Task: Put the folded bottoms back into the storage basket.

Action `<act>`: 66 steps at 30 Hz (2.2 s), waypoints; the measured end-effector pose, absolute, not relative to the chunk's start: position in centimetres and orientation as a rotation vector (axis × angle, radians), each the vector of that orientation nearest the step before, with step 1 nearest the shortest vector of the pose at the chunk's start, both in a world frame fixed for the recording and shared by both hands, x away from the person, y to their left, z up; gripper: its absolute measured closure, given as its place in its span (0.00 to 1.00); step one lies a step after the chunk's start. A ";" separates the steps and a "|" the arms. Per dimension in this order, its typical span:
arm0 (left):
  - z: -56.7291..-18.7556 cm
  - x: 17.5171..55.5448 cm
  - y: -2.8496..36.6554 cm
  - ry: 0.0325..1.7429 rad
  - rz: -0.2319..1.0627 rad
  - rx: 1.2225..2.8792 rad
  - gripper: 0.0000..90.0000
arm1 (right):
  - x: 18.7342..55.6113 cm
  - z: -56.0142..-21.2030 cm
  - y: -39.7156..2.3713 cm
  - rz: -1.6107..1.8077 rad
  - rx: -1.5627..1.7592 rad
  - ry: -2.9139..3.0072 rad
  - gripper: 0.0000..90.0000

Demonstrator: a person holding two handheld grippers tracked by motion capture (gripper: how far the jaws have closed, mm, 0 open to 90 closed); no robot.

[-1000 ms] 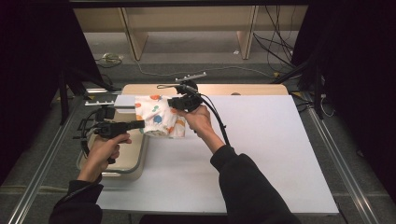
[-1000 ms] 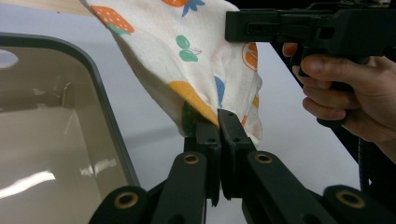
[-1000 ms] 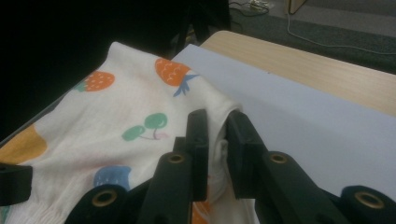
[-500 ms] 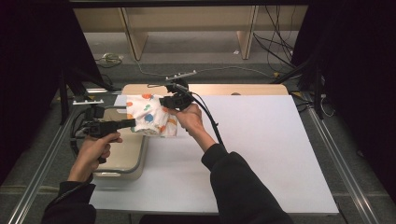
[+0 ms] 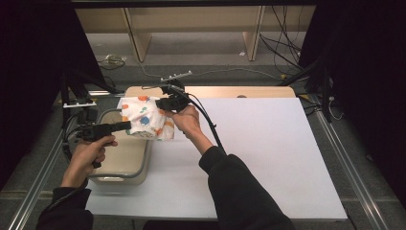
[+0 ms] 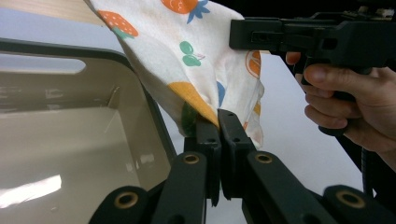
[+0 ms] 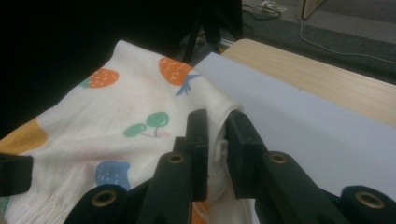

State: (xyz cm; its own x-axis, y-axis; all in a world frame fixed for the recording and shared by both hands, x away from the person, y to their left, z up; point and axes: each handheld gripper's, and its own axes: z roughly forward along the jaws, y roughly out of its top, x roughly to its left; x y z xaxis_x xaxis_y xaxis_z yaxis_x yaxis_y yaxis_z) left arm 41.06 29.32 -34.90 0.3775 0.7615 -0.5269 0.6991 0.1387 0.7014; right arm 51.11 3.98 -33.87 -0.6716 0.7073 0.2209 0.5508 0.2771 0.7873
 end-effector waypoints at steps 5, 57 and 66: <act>-34.9 40.9 30.1 1.355 0.082 1.567 0.98 | 51.1 -33.6 4.7 1.351 1.167 2.371 0.89; -34.6 39.6 36.0 1.431 0.106 1.512 0.98 | 50.1 -33.8 11.1 1.349 1.106 2.425 0.89; -34.7 39.5 36.6 1.449 0.115 1.517 0.98 | 49.9 -33.9 11.8 1.349 1.092 2.430 0.89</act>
State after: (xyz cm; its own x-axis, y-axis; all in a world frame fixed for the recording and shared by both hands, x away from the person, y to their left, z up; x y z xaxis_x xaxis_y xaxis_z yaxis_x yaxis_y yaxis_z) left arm 39.47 36.60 -34.72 0.2792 0.7971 -0.5354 0.7023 0.2108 0.6800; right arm 49.94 11.80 -33.94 -0.7222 0.6614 0.2024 0.5214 0.3283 0.7877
